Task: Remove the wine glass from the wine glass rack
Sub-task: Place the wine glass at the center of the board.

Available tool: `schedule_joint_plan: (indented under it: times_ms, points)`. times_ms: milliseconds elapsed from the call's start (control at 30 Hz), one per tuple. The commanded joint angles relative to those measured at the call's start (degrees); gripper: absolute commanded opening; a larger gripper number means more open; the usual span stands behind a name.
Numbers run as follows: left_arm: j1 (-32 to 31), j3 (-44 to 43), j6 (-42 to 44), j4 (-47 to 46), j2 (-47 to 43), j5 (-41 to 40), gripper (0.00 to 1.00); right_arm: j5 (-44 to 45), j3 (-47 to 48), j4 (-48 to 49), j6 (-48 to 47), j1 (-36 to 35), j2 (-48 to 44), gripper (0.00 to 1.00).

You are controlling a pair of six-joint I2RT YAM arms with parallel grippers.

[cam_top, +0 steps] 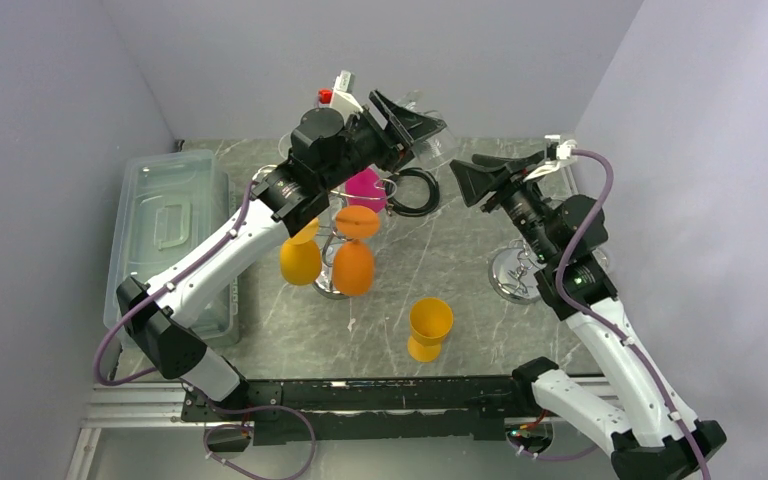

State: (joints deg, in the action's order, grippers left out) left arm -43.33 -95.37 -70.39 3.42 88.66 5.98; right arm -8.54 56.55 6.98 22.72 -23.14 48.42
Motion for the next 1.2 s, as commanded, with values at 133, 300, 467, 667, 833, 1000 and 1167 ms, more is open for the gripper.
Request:
schedule_joint_plan:
  times_ms: [133, 300, 467, 667, 833, 1000, 1167]
  points:
    - [-0.07, 0.0, -3.79, -8.64, -2.18, 1.97, 0.43, -0.05, 3.06, 7.58, 0.17, -1.96, 4.09, 0.53]
    - [-0.09, 0.18, -4.91, -9.35, -2.05, 2.34, 0.43, 2.23, 3.34, 10.49, 0.92, -3.02, 6.01, 0.48]
    - [-0.04, 0.6, -5.61, -9.98, -2.11, 2.2, 0.44, 4.06, 4.41, 12.9, 1.96, -3.85, 8.05, 0.41]
    - [-0.03, 1.1, -6.3, -10.37, -2.18, 1.76, 0.44, 6.78, 4.31, 15.75, 3.08, -5.11, 9.15, 0.32]
    - [-0.05, 2.21, -7.56, -11.74, -2.31, 1.3, 0.44, 8.35, 4.72, 16.09, 3.27, -6.24, 10.33, 0.16]
    - [-0.04, 3.22, -8.44, -12.64, -2.38, 1.22, 0.55, 10.95, 4.81, 16.24, 3.55, -6.99, 10.48, 0.0]
    - [-0.08, 2.54, -8.14, -11.6, -1.56, 1.98, 0.8, 13.54, 4.42, 15.86, 3.82, -8.17, 9.68, 0.0]
